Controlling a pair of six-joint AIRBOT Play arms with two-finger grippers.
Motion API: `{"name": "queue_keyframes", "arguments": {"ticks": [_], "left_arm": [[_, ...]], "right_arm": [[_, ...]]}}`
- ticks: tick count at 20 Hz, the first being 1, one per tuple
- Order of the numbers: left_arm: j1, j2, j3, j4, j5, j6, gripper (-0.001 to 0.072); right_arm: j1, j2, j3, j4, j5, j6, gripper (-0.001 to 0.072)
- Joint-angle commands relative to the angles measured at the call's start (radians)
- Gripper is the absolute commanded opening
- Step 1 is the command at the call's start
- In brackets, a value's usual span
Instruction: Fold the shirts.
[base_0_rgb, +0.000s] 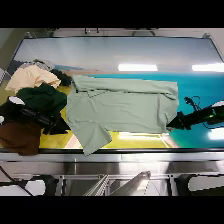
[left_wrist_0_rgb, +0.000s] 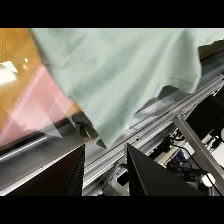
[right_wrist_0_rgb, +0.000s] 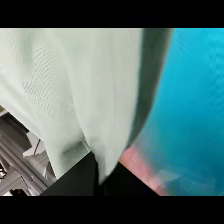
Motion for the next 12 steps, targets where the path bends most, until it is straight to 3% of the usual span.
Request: {"name": "queue_keyframes", "arguments": {"ticks": [1,6,7,10,12], "left_arm": [[-0.058,0.012,-0.105,-0.002,0.130,-0.010,0.0289],[-0.154,-0.031,-0.108,-0.007,0.297,-0.087,0.0289],[-0.165,-0.050,-0.105,-0.033,0.316,-0.077,0.0251],[-0.186,-0.079,-0.043,-0.100,0.343,-0.040,0.0247],[-0.202,-0.094,0.008,-0.098,0.282,-0.004,0.0026]], "right_arm": [[0.003,0.011,0.000,0.030,-0.041,-0.003,0.0019],[0.005,0.019,0.000,0.074,-0.034,-0.003,0.0019],[0.005,0.023,0.000,0.078,-0.033,-0.003,0.0019],[0.005,0.032,0.000,0.081,-0.006,-0.003,0.0018],[-0.002,0.039,0.000,0.073,0.033,-0.002,0.0019]]}}
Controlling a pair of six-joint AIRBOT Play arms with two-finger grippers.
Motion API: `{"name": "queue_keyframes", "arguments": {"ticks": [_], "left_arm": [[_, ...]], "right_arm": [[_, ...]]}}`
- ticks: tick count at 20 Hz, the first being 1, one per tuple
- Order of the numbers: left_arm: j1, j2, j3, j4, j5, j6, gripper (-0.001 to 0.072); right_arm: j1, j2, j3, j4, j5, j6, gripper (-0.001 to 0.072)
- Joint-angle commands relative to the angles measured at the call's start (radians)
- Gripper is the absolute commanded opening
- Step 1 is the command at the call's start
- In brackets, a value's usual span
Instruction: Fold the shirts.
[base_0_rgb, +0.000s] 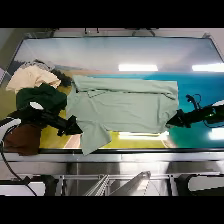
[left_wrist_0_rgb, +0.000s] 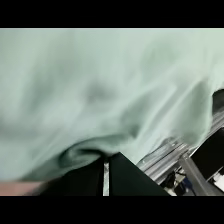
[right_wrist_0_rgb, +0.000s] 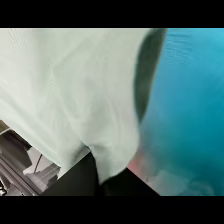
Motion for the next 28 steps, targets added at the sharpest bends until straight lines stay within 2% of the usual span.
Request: {"name": "queue_keyframes", "arguments": {"ticks": [1,3,5,9,13,16,19,22,24,28], "left_arm": [[-0.023,-0.025,0.077,-0.013,-0.035,0.045,0.0026],[-0.002,-0.010,0.111,0.014,-0.142,0.042,0.0025],[0.026,0.042,0.103,0.082,-0.228,-0.003,0.0024],[0.073,0.204,0.010,0.080,-0.332,-0.003,0.0025],[0.089,0.426,-0.010,0.080,-0.314,-0.002,0.0026],[0.106,0.496,0.047,0.074,-0.294,-0.005,0.0027],[0.102,0.407,0.165,-0.016,-0.287,0.006,0.0027],[0.069,0.217,0.360,-0.032,-0.247,0.011,0.0027],[0.056,0.074,0.511,-0.040,-0.230,0.010,0.0027],[0.021,-0.231,0.814,-0.051,-0.227,0.008,0.0027]], "right_arm": [[-0.013,0.018,0.001,0.008,0.089,0.002,0.0018],[-0.054,0.041,0.001,-0.010,0.107,0.031,0.0019],[-0.116,0.075,0.001,-0.051,0.127,0.069,0.0018],[-0.213,0.148,0.001,-0.055,0.205,0.141,0.0019],[-0.212,0.205,0.001,-0.081,0.249,0.245,0.0019],[-0.208,0.228,0.001,-0.011,0.233,0.235,0.0019],[-0.204,0.226,0.007,0.138,0.155,0.180,0.0019],[-0.158,0.212,0.059,0.257,0.018,0.129,0.0019],[-0.105,0.171,0.130,0.280,-0.097,0.123,0.0019],[0.007,0.002,0.296,0.278,-0.225,0.093,0.0019]]}}
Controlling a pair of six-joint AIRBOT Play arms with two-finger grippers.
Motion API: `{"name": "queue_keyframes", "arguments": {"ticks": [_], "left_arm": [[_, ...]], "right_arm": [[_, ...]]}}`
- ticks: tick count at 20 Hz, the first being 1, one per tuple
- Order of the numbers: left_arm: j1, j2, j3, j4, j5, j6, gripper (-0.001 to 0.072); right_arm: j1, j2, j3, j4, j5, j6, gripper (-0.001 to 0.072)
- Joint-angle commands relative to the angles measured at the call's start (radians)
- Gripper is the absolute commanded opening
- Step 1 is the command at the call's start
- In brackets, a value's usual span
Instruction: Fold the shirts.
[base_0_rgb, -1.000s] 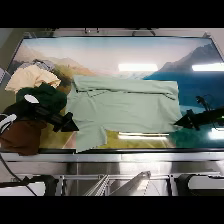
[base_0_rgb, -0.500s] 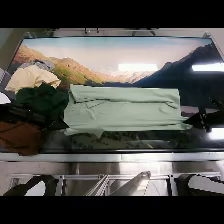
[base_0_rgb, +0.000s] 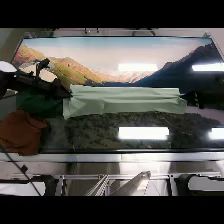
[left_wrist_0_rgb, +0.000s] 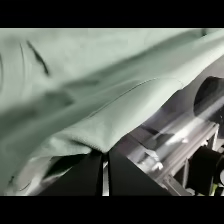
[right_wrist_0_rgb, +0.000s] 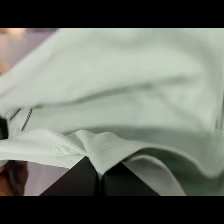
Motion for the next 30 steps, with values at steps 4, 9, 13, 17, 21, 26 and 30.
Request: {"name": "queue_keyframes", "arguments": {"ticks": [4,9,13,17,21,26,30], "left_arm": [[-0.058,-0.439,0.426,-0.013,0.016,-0.001,0.0018],[-0.056,-0.595,0.632,-0.014,-0.097,-0.087,0.0589],[-0.037,-0.547,0.646,-0.060,-0.130,-0.107,0.0704],[-0.024,-0.476,0.570,-0.067,-0.085,-0.106,0.0703],[-0.079,-0.476,0.597,-0.068,-0.098,-0.106,0.0606],[-0.208,-0.490,0.608,-0.064,-0.009,-0.105,0.0028],[-0.342,-0.528,0.608,-0.063,0.088,-0.106,0.0001]], "right_arm": [[0.116,-0.228,0.168,0.010,-0.232,-0.049,0.0019],[0.091,-0.250,0.207,-0.207,-0.199,-0.085,0.0424],[0.024,-0.236,0.338,-0.431,-0.124,0.029,0.0706],[0.007,-0.294,0.343,-0.374,-0.034,0.066,0.0705],[0.042,-0.396,0.344,-0.161,0.066,0.025,0.0703],[0.140,-0.446,0.351,-0.086,0.073,0.008,0.0011],[0.118,-0.430,0.443,-0.096,0.192,0.011,0.0016]]}}
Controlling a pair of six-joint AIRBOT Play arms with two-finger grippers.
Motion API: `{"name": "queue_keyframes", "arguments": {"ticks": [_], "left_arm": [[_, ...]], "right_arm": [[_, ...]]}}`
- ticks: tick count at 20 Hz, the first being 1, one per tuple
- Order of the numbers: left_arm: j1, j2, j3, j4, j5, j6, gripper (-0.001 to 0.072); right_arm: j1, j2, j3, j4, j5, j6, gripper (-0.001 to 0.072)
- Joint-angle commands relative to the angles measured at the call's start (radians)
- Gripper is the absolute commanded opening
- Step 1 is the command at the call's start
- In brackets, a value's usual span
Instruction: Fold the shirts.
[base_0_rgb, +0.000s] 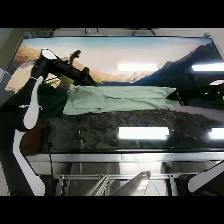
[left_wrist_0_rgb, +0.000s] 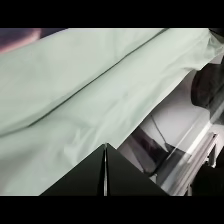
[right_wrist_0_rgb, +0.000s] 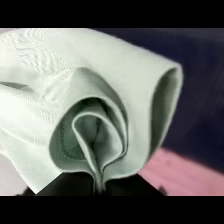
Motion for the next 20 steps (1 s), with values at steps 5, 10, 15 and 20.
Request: {"name": "queue_keyframes", "arguments": {"ticks": [5,10,15,20], "left_arm": [[-0.291,-0.094,0.002,0.001,0.280,-0.050,0.0001],[-0.434,-0.121,0.002,0.002,0.570,-0.127,0.0000],[-0.504,-0.164,0.004,-0.039,0.659,-0.184,0.0000],[-0.516,-0.189,0.014,-0.138,0.633,-0.184,0.0001]], "right_arm": [[-0.106,0.124,0.166,0.030,0.322,0.043,0.0017],[-0.094,0.268,0.166,0.040,0.402,0.043,0.0016],[-0.039,0.329,0.166,0.150,0.402,0.058,0.0017],[0.109,0.333,0.166,0.220,0.358,0.066,0.0017]]}}
